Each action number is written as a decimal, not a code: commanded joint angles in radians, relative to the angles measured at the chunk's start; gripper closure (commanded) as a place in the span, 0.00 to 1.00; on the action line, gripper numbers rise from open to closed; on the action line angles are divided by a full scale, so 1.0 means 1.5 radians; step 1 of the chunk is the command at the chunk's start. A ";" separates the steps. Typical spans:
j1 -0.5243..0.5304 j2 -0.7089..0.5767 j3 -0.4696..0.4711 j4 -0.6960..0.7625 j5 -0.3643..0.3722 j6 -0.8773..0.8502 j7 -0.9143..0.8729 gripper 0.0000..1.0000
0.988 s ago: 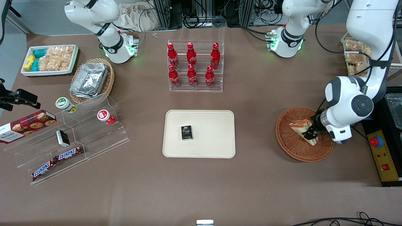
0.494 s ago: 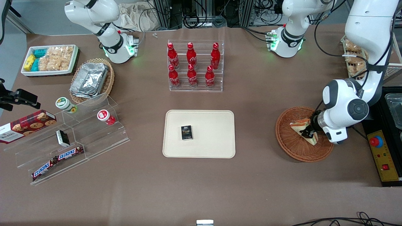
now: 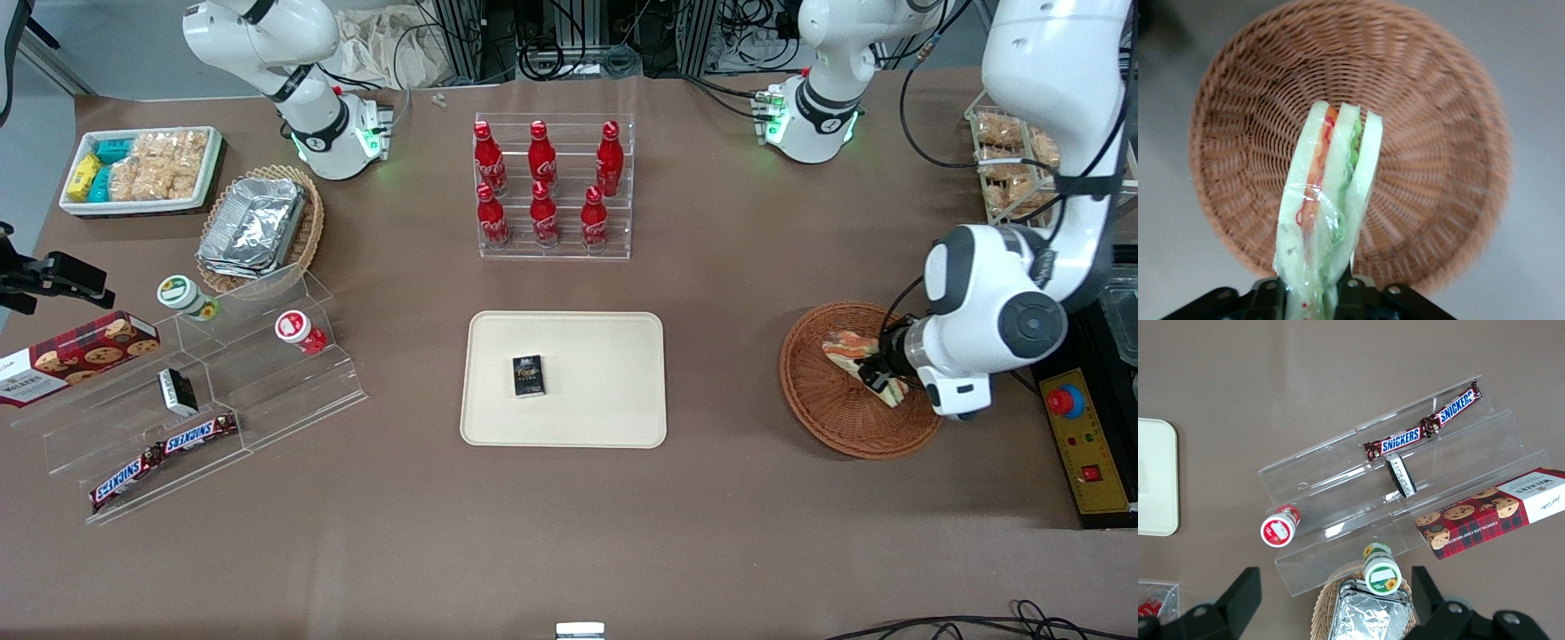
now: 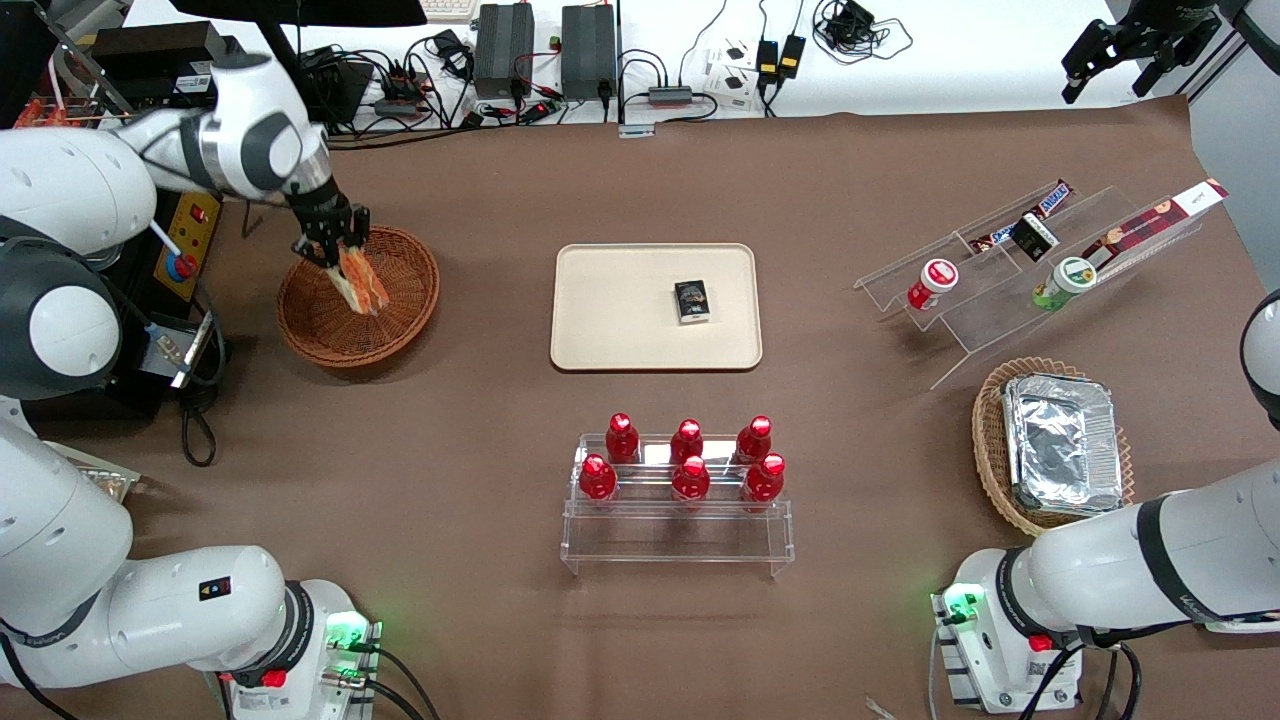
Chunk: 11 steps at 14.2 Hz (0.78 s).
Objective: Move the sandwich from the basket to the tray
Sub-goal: 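Lift the sandwich and carry it toward the cream tray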
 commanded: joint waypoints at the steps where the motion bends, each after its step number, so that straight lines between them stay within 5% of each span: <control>1: -0.018 0.004 -0.052 0.107 0.004 -0.107 0.025 1.00; 4: -0.035 0.033 -0.154 0.159 0.006 -0.108 0.132 1.00; 11: -0.224 0.164 -0.159 0.187 0.036 -0.041 0.141 1.00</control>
